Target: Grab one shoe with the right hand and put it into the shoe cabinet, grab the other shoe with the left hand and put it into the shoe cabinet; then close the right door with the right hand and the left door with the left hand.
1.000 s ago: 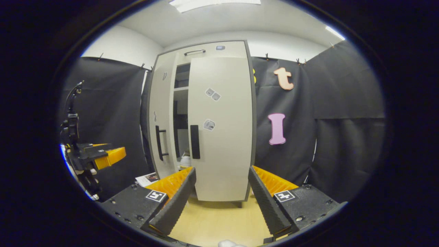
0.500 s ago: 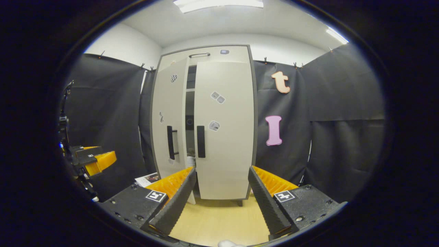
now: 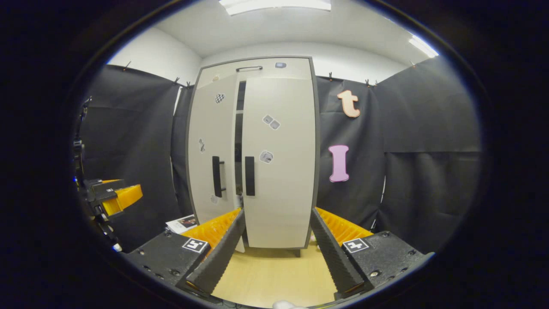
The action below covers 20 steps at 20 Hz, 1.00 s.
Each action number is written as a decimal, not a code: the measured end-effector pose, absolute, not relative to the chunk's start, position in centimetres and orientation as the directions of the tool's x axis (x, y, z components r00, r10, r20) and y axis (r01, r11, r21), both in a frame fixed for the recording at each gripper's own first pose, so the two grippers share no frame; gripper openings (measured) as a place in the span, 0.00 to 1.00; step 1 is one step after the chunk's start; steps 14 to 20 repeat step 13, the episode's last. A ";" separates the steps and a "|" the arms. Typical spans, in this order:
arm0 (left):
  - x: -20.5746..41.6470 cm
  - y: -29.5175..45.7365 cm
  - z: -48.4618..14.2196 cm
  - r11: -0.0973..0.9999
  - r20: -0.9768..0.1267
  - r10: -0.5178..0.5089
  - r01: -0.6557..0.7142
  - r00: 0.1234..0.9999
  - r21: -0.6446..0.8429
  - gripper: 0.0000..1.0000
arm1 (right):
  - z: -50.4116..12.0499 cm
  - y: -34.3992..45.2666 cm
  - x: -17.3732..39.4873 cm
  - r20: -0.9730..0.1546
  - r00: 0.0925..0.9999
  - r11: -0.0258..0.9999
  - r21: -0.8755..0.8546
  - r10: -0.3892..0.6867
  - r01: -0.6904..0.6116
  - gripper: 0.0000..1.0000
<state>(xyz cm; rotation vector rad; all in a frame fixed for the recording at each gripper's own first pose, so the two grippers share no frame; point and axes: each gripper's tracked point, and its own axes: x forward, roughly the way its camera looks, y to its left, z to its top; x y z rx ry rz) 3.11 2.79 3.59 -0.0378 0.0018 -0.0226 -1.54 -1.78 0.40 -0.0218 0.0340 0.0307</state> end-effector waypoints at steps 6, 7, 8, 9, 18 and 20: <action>3.3 2.7 3.5 0.999 0.000 -0.030 0.030 1.000 -0.036 0.97 | 0.6 -1.5 -1.6 -0.032 0.999 0.999 -0.024 0.031 -0.032 0.99; 3.2 2.7 3.6 0.999 0.001 -0.028 0.028 1.000 -0.039 0.97 | 0.7 -1.5 -1.6 -0.030 0.999 0.999 -0.024 0.032 -0.032 0.99; 3.2 2.8 3.6 0.999 0.000 -0.028 0.028 1.000 -0.040 0.96 | 0.7 -1.4 -1.6 -0.029 0.999 0.999 -0.023 0.033 -0.034 0.99; 3.2 2.9 3.6 0.999 0.000 -0.025 0.025 1.000 -0.039 0.97 | 0.7 -1.3 -1.6 -0.029 0.999 0.999 -0.021 0.035 -0.035 0.99; 3.0 3.1 3.5 0.999 -0.002 -0.021 0.021 1.000 -0.034 0.97 | 0.5 -1.3 -1.5 -0.033 0.999 0.999 -0.015 0.034 -0.034 0.99; 3.0 3.1 3.5 0.999 -0.002 -0.021 0.021 1.000 -0.034 0.97 | 0.5 -1.3 -1.5 -0.033 0.999 0.999 -0.015 0.034 -0.034 0.99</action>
